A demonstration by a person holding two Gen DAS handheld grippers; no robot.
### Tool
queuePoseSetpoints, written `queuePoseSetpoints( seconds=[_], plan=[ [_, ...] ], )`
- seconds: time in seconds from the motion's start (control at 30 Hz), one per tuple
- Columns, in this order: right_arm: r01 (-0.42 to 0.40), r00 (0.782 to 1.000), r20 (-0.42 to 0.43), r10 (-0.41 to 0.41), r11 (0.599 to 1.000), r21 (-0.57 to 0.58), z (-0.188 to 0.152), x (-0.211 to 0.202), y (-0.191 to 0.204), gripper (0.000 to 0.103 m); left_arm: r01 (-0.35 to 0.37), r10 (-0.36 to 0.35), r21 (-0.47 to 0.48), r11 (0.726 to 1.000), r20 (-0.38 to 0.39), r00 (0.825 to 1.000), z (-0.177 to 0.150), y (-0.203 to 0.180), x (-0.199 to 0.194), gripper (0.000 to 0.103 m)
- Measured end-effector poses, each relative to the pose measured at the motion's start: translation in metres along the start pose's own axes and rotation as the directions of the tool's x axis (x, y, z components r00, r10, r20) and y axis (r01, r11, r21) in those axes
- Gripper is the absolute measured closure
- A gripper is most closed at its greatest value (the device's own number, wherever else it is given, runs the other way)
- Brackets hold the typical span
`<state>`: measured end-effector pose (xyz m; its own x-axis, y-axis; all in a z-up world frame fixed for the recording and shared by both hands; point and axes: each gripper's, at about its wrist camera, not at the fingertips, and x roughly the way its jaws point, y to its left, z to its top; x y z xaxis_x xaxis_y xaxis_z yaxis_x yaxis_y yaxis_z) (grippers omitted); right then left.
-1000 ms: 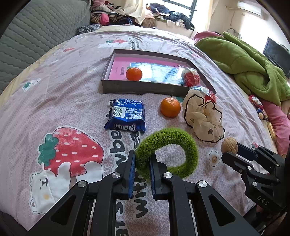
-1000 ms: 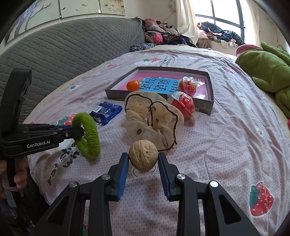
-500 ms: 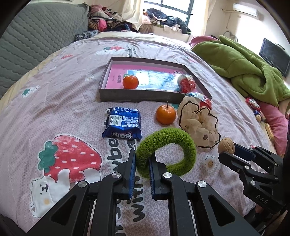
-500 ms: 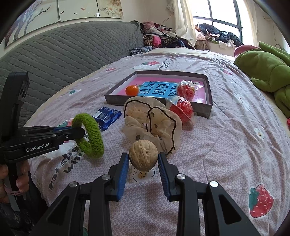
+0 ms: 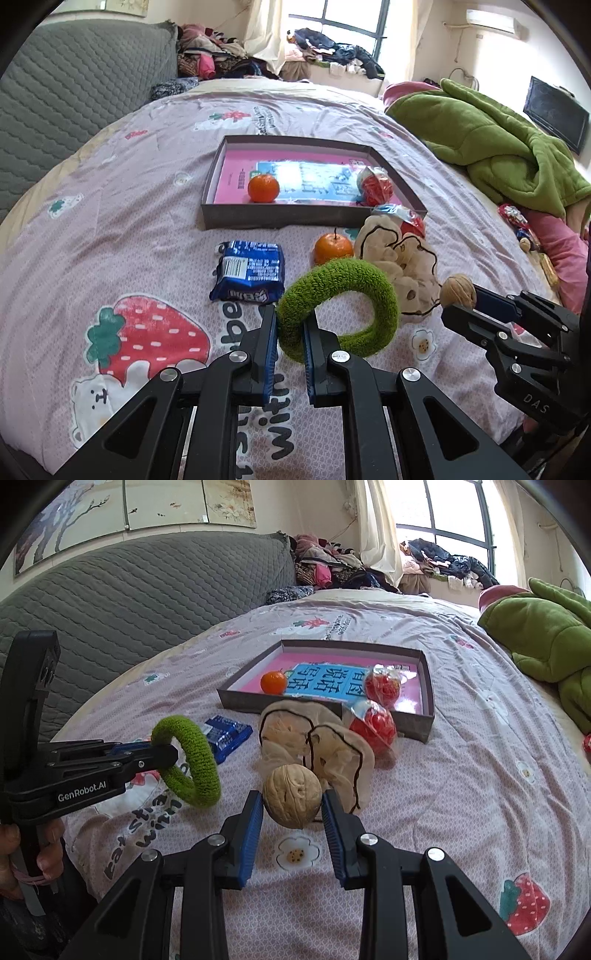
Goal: Organize objects
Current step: 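Lift the green ring with the left gripper while the right gripper grasps the walnut, then carry the green ring with the left gripper while the right gripper carries the walnut to the tray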
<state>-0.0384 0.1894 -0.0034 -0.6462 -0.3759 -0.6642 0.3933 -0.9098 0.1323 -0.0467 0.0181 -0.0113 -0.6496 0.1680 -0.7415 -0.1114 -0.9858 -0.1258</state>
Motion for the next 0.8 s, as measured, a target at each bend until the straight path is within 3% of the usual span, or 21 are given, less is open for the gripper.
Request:
queuePoseSetpoints(
  seconds=[0.8],
  plan=[
    [0.000,0.997,0.078,0.005,0.998,-0.068,0.039,-0.003,0.010,0.070,0.001,-0.002,0.013,1.000,0.092,0.996,0.025,-0.009,-0.012,0.090]
  ],
)
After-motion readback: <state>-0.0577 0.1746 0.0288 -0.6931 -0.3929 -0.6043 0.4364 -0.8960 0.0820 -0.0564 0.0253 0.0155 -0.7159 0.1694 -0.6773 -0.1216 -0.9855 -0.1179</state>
